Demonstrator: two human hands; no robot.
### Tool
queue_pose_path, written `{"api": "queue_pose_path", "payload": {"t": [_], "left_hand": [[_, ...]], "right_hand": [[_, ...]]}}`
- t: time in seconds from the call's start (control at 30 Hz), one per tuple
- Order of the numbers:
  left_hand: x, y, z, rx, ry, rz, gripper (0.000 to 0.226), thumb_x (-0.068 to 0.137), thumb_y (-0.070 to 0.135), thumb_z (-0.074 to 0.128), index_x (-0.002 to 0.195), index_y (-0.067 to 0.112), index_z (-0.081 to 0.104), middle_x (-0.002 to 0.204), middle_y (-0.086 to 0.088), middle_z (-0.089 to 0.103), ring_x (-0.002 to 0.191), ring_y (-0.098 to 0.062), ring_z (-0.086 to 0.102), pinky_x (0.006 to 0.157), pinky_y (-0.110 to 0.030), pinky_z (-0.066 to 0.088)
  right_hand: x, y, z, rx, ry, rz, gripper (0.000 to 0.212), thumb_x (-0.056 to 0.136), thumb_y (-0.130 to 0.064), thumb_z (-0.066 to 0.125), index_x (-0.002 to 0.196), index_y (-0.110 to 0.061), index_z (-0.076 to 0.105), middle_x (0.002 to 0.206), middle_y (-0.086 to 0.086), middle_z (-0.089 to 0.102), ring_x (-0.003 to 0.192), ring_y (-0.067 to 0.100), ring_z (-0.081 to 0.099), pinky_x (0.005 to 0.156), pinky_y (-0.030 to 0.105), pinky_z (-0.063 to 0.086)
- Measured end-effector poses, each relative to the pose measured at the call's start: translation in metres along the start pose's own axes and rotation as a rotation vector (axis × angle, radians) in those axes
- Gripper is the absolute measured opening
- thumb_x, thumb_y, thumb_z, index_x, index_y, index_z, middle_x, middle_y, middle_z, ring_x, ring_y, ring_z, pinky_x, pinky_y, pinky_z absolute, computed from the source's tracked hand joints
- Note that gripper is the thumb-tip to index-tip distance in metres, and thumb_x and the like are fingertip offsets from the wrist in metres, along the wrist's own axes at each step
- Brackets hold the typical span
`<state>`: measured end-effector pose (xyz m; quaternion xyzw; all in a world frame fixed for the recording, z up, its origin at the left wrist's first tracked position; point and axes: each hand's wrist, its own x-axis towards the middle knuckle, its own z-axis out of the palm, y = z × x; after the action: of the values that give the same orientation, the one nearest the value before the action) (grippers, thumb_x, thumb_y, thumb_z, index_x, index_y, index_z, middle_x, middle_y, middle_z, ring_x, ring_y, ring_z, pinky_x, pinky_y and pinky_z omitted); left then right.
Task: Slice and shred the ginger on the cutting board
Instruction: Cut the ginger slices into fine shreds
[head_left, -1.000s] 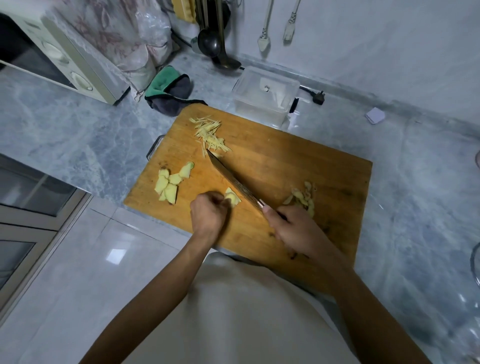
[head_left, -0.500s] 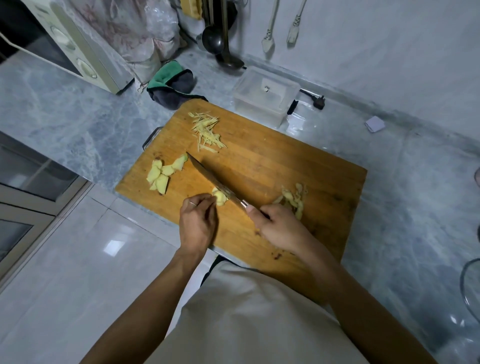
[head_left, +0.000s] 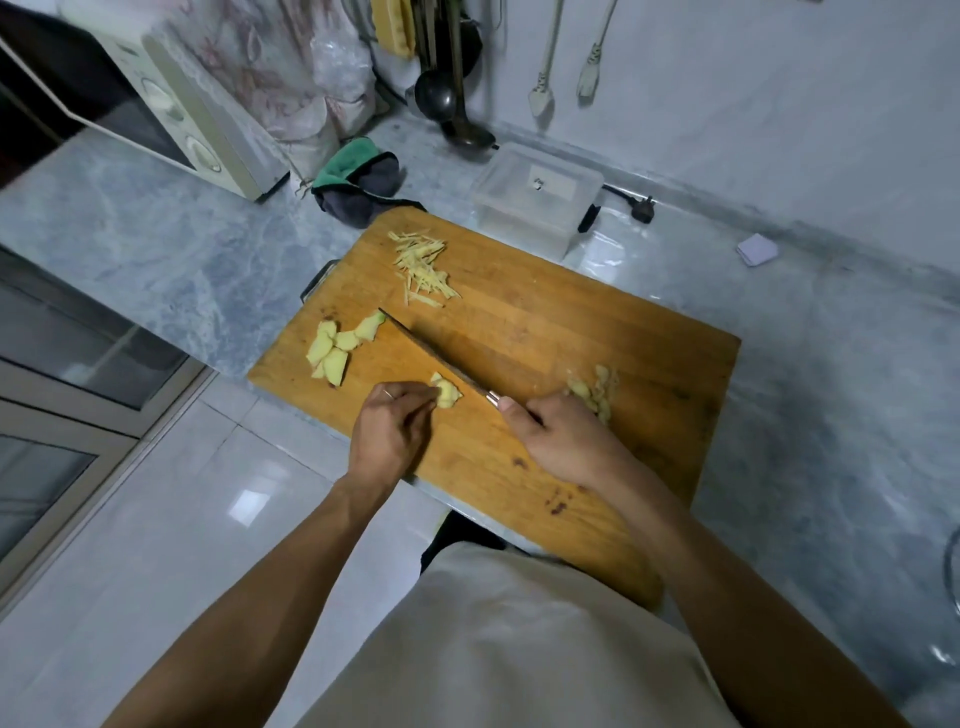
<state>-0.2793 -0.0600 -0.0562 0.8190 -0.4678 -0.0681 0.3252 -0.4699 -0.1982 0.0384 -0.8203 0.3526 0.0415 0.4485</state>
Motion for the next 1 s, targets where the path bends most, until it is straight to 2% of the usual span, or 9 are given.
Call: {"api": "queue_pose_path", "payload": {"t": [0.17,0.3,0.37,0.47,0.5,0.57,0.63,0.83,1.0], "left_hand": [[0.002,0.009,0.015,-0.005,0.009,-0.022,0.029,0.083,-0.006,0.068,0.106,0.009,0.077,0.105,-0.007,0.07,0.104,-0.021,0.057,0.082,-0.032,0.051],[-0.006,0.009,0.018,0.155,-0.02,0.105,0.034,0.082,0.0,0.07,0.116,0.004,0.07,0.122,-0.013,0.062,0.113,-0.028,0.053,0.081,-0.031,0.053],[-0.008,0.01,0.02,0.197,-0.041,0.179,0.039,0.081,-0.001,0.072,0.119,0.005,0.068,0.121,-0.015,0.062,0.109,-0.031,0.057,0.077,-0.033,0.054],[-0.008,0.013,0.021,0.194,-0.051,0.159,0.034,0.084,0.0,0.067,0.117,0.007,0.069,0.116,-0.014,0.063,0.102,-0.033,0.062,0.064,-0.038,0.058],[-0.009,0.014,0.021,0.194,-0.059,0.165,0.031,0.088,0.004,0.061,0.118,0.006,0.068,0.117,-0.014,0.063,0.104,-0.032,0.062,0.066,-0.039,0.058],[-0.014,0.015,0.022,0.2,-0.082,0.211,0.035,0.093,0.014,0.049,0.122,0.002,0.066,0.125,-0.015,0.061,0.119,-0.032,0.057,0.084,-0.039,0.057],[-0.017,0.015,0.022,0.189,-0.089,0.212,0.036,0.095,0.015,0.049,0.125,-0.001,0.063,0.131,-0.015,0.058,0.124,-0.03,0.055,0.091,-0.035,0.053],[-0.016,0.02,0.019,0.169,-0.108,0.214,0.035,0.095,0.011,0.05,0.127,0.003,0.06,0.13,-0.012,0.056,0.115,-0.028,0.058,0.083,-0.032,0.053],[-0.015,0.022,0.015,0.158,-0.116,0.226,0.039,0.092,0.011,0.051,0.131,0.01,0.059,0.127,-0.009,0.056,0.102,-0.024,0.06,0.065,-0.029,0.053]], "right_hand": [[-0.005,0.003,-0.001,-0.036,-0.031,-0.002,0.057,0.104,-0.053,0.04,0.061,-0.017,0.037,0.056,-0.003,0.038,0.05,0.012,0.04,0.051,0.03,0.027],[-0.003,0.005,-0.001,-0.023,-0.052,0.025,0.057,0.103,-0.057,0.039,0.063,-0.016,0.039,0.06,0.0,0.04,0.055,0.016,0.043,0.053,0.031,0.031],[-0.003,0.004,0.001,-0.025,-0.063,0.032,0.059,0.102,-0.06,0.037,0.067,-0.014,0.043,0.064,0.003,0.048,0.058,0.019,0.049,0.054,0.035,0.036],[-0.003,0.004,0.005,-0.037,-0.072,0.043,0.072,0.1,-0.067,0.032,0.076,-0.004,0.055,0.077,0.013,0.064,0.069,0.027,0.062,0.067,0.047,0.052],[-0.003,0.004,0.006,-0.043,-0.062,0.039,0.075,0.099,-0.068,0.031,0.078,-0.001,0.057,0.078,0.015,0.066,0.071,0.029,0.064,0.069,0.05,0.054],[-0.003,0.005,0.007,-0.058,-0.044,0.022,0.076,0.1,-0.068,0.029,0.077,-0.002,0.058,0.077,0.014,0.068,0.07,0.028,0.066,0.07,0.052,0.054],[-0.004,0.006,0.008,-0.068,-0.032,0.019,0.073,0.101,-0.067,0.029,0.075,-0.005,0.058,0.076,0.011,0.069,0.071,0.026,0.066,0.071,0.052,0.054],[-0.014,0.0,0.008,-0.128,-0.008,0.012,0.064,0.103,-0.061,0.029,0.073,-0.013,0.058,0.075,0.008,0.063,0.068,0.024,0.062,0.069,0.049,0.054],[-0.019,-0.008,0.006,-0.171,0.02,-0.012,0.066,0.104,-0.057,0.03,0.071,-0.007,0.057,0.067,0.012,0.062,0.059,0.028,0.062,0.058,0.048,0.055]]}}
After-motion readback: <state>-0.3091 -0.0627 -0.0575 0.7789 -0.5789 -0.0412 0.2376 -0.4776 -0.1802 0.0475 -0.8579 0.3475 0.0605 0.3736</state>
